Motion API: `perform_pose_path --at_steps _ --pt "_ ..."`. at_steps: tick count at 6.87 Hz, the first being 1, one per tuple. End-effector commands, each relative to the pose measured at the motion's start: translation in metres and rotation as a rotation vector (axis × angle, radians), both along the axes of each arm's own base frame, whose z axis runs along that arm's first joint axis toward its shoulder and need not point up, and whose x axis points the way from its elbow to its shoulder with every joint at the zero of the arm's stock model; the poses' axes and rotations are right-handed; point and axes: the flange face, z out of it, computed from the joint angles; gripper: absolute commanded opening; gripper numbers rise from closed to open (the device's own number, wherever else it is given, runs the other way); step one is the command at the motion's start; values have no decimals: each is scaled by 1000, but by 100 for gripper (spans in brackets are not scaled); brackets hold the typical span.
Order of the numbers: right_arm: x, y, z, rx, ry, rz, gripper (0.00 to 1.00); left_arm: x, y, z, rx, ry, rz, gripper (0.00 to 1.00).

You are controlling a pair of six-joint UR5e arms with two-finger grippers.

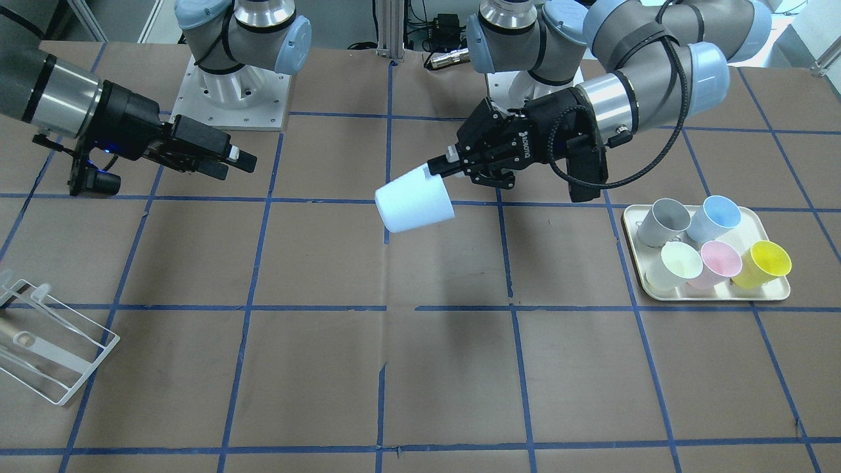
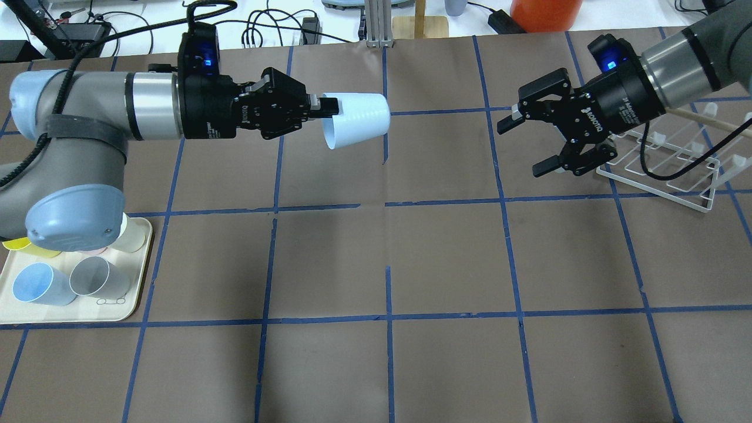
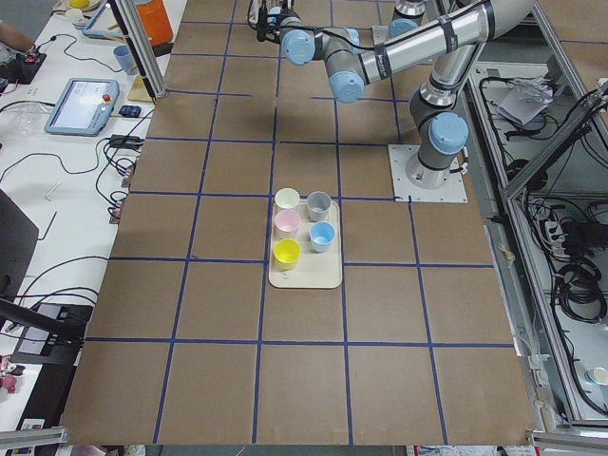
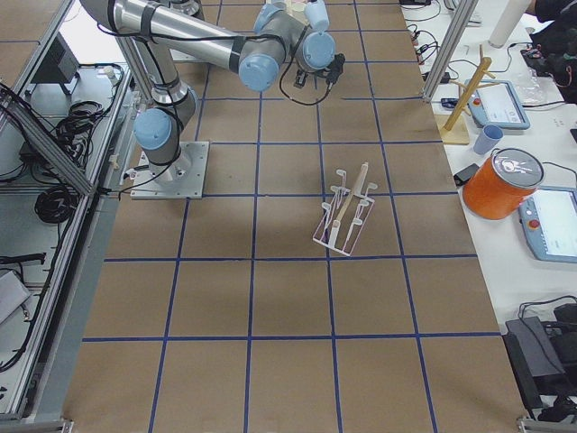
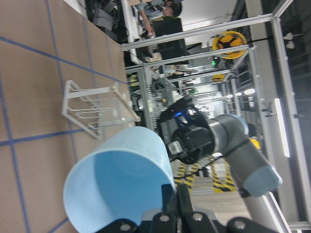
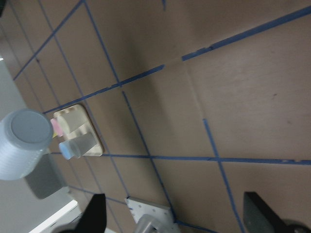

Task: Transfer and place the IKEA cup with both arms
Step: 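Open the right gripper and withdraw it while the left gripper carries the cup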

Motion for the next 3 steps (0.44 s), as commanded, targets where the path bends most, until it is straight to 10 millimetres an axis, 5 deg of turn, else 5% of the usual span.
perform_pose_path --at_steps 1,2,3 --pt "-20 3 45 26 326 -1 100 75 -25 37 -31 -480 164 0" --pt "-11 0 52 42 395 -9 100 94 -33 49 -41 -659 153 0" --pt "8 2 54 40 533 -1 100 126 -28 34 -18 -847 92 0"
